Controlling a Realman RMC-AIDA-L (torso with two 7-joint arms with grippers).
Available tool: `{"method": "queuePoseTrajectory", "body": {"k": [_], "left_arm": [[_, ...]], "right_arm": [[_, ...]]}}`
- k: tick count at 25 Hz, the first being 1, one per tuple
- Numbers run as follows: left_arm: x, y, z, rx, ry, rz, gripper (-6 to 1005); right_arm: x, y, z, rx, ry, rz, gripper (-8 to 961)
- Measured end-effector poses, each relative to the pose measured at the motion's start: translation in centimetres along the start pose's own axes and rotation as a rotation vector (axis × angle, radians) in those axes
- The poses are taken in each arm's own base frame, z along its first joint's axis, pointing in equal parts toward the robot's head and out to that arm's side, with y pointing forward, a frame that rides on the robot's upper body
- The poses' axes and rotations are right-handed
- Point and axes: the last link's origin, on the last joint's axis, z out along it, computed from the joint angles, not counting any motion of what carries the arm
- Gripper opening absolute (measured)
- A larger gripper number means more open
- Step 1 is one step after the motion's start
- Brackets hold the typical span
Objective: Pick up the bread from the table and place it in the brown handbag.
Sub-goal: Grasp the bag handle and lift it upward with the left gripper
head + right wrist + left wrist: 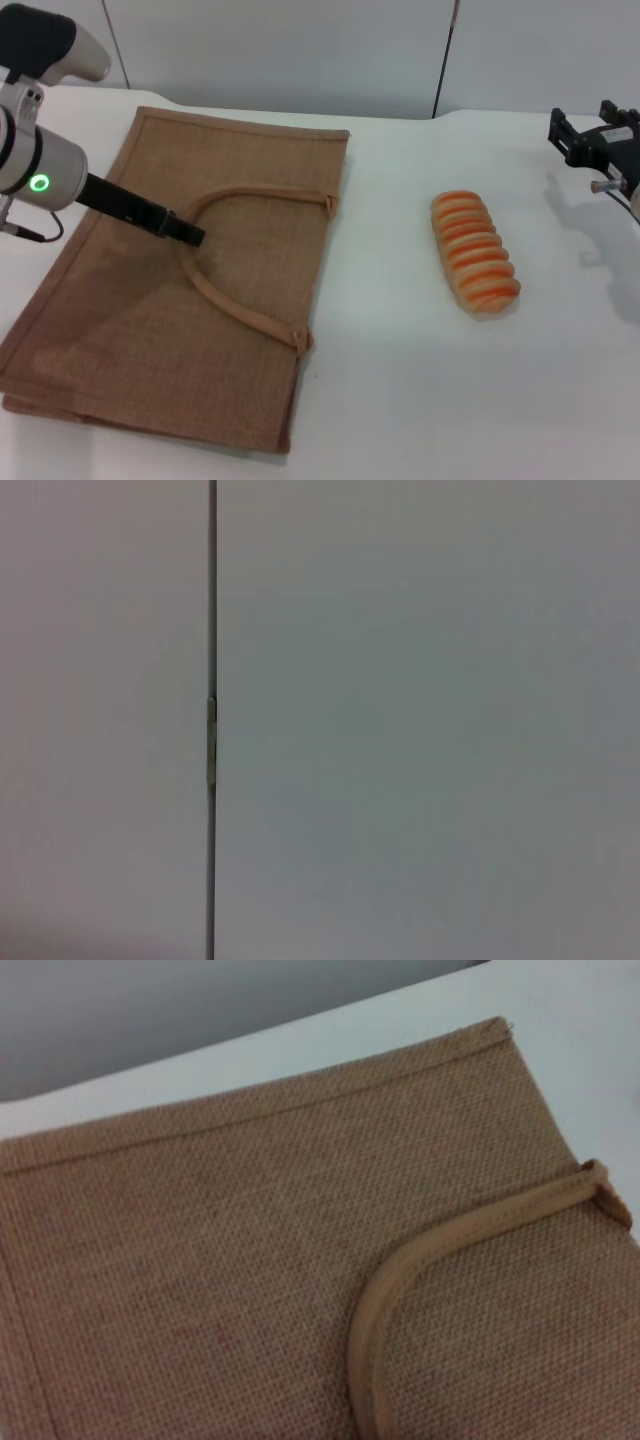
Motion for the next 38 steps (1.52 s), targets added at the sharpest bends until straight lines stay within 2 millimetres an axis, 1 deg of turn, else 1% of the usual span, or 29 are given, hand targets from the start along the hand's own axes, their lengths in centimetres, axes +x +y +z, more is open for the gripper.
{"method": "queuePoseTrajectory", "body": {"k": [4, 15, 19, 25, 31, 38], "left_arm": [[-0.4, -0.1, 0.4, 0.0, -0.006, -0.017, 604], [-0.5, -0.8, 0.4, 0.041, -0.007, -0.041, 602], [-0.2, -0.8, 0.4, 0.042, -0.004, -0.037, 602], [0.9, -0.1, 0.8, 0.039, -0.004, -0.009, 601], [0.4, -0.1, 1.3, 0.042, -0.018, -0.019, 600], [0.8, 0.0, 1.6, 0.041, -0.016, -0.011, 599]], "right_arm": [[0.0, 0.0, 0.0, 0.0, 0.0, 0.0, 664], [-0.1, 0.1, 0.0, -0.002, -0.001, 0.001, 664], [-0.2, 0.2, 0.1, -0.006, -0.005, 0.003, 664], [-0.2, 0.2, 0.1, -0.007, -0.005, 0.005, 664], [-0.4, 0.5, 0.2, -0.012, -0.011, 0.003, 664], [-0.2, 0.4, 0.1, -0.01, -0.007, 0.009, 665]]}}
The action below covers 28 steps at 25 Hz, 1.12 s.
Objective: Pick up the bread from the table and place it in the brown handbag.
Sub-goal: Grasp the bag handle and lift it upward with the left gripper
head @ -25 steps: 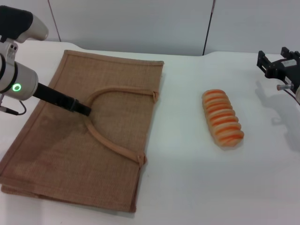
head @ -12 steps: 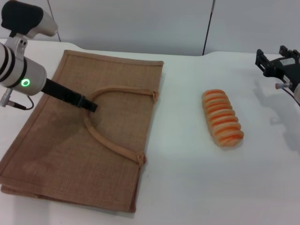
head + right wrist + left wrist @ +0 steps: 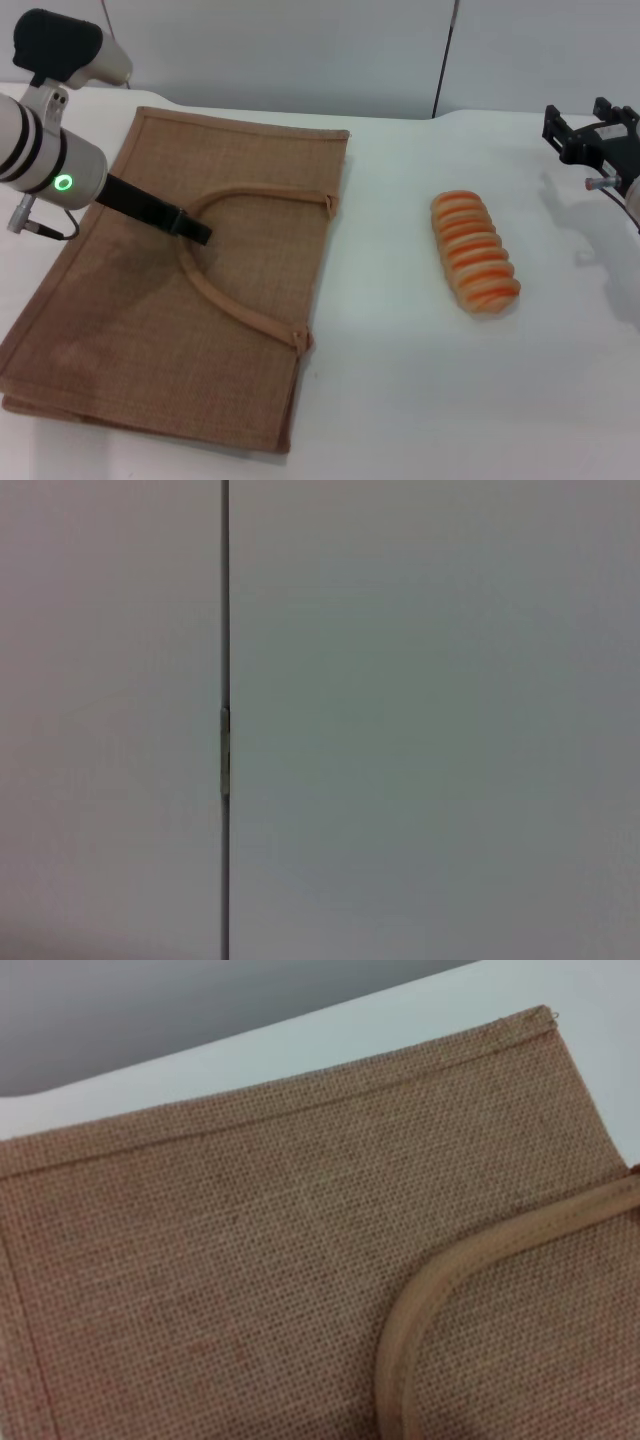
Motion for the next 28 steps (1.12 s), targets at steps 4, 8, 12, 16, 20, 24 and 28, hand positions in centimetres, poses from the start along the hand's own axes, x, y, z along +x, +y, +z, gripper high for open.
{"method": "queuePoseTrajectory", "body": {"k": [4, 8, 12, 16, 20, 24, 28], "left_arm": [[-0.12, 0.01, 0.34, 0.004, -0.004, 0.004, 599], [-0.02, 0.01, 0.39, 0.005, -0.001, 0.001, 598], [-0.02, 0.06, 0.6, 0.005, -0.002, -0.002, 598], [-0.1, 0.05, 0.85, 0.008, -0.003, -0.007, 599], [-0.11, 0.13, 0.96, 0.004, -0.006, -0.007, 593], [-0.01, 0.0, 0.94, 0.011, 0.003, -0.011, 520], [0.03, -0.04, 0.94, 0.014, 0.005, -0.011, 382]], "right_arm": [[-0.14, 0.06, 0.08, -0.002, -0.003, -0.002, 665], [-0.19, 0.08, 0.12, -0.003, -0.004, -0.001, 665], [-0.19, 0.08, 0.12, -0.003, -0.003, -0.001, 665], [-0.19, 0.08, 0.12, -0.003, -0.004, -0.001, 665], [-0.24, 0.11, 0.15, -0.003, -0.004, -0.001, 665], [-0.21, 0.09, 0.13, -0.003, -0.004, 0.0, 665], [-0.2, 0.09, 0.13, -0.003, -0.004, -0.001, 664]]}}
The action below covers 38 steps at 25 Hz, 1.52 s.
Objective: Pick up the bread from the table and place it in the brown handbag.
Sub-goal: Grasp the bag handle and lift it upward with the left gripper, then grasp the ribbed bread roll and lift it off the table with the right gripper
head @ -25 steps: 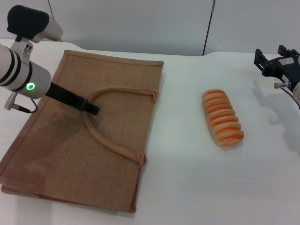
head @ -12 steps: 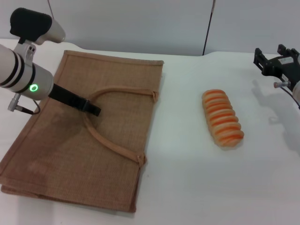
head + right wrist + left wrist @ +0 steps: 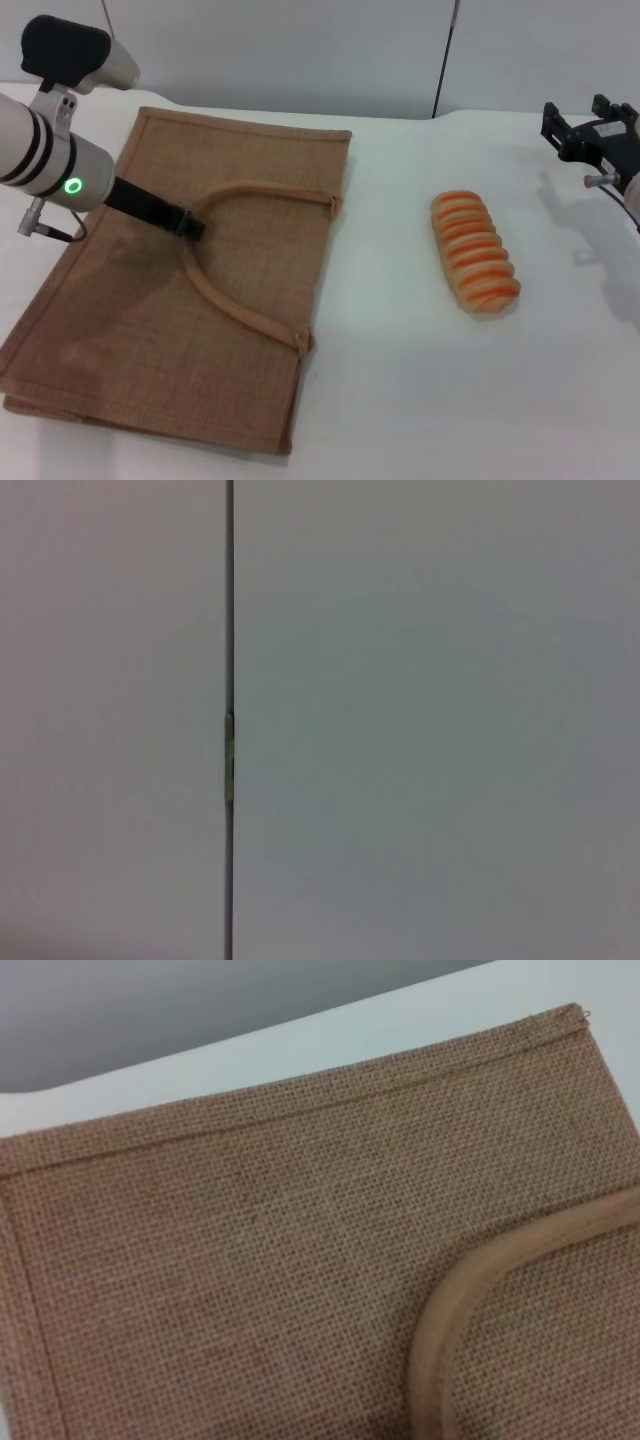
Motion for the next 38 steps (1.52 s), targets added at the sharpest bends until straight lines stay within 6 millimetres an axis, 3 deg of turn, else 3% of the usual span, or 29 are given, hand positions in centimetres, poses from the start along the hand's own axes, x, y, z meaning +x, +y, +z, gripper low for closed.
{"method": "queuePoseTrajectory", "body": {"k": [5, 22, 32, 38], "left_arm": [[0.0, 0.0, 0.1, 0.001, 0.0, 0.002, 213], [2.2, 0.6, -0.8, 0.013, 0.056, 0.037, 148], [5.6, 1.1, -5.8, 0.055, 0.151, 0.139, 128], [6.9, 1.3, -9.8, 0.1, 0.22, 0.191, 124]], "right_arm": [[0.0, 0.0, 0.0, 0.0, 0.0, 0.0, 664], [0.2, -0.2, -0.2, 0.005, 0.004, -0.005, 666], [0.8, 0.2, 0.0, -0.012, 0.06, -0.032, 668], [0.1, 3.7, 0.4, -0.129, 0.069, -0.079, 669]]}}
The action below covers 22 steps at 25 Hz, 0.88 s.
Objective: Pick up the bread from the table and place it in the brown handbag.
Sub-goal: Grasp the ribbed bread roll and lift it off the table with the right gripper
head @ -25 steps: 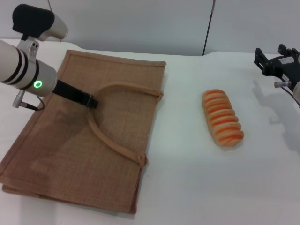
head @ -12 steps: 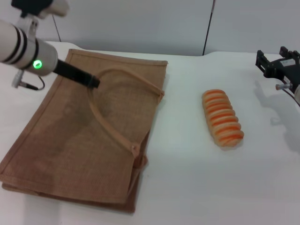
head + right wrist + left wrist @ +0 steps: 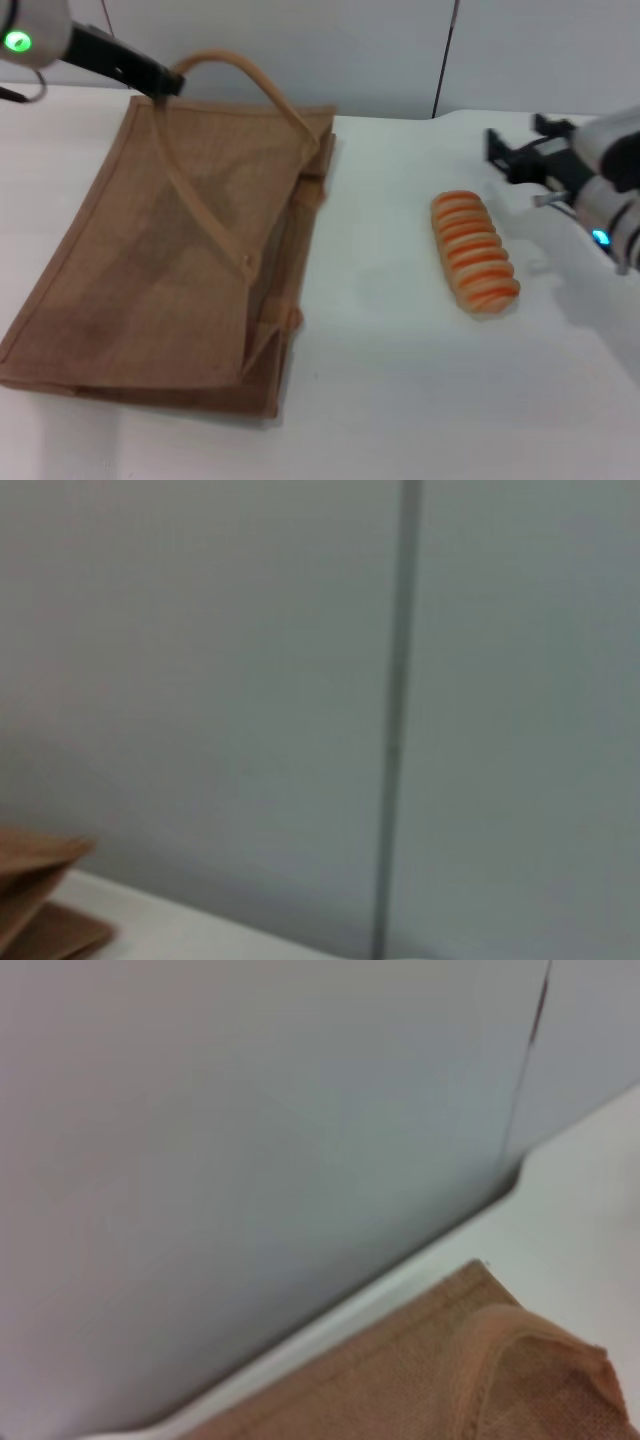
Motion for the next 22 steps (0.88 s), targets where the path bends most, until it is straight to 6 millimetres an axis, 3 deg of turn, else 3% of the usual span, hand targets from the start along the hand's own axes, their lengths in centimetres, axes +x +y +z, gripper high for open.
{"method": "queuePoseTrajectory", "body": {"k": [8, 17, 22], "left_arm": [[2.0, 0.2, -4.2, 0.049, 0.06, 0.071, 122], [3.6, 1.2, -5.5, 0.058, 0.092, 0.119, 122], [4.9, 2.2, -5.6, 0.053, 0.102, 0.161, 122]], "right_arm": [[-2.3, 2.9, -0.3, -0.104, 0.102, -0.085, 670], [-6.8, 3.5, -3.4, -0.032, 0.132, -0.214, 672], [-7.2, 4.1, -4.1, -0.017, 0.224, -0.192, 673]]}}
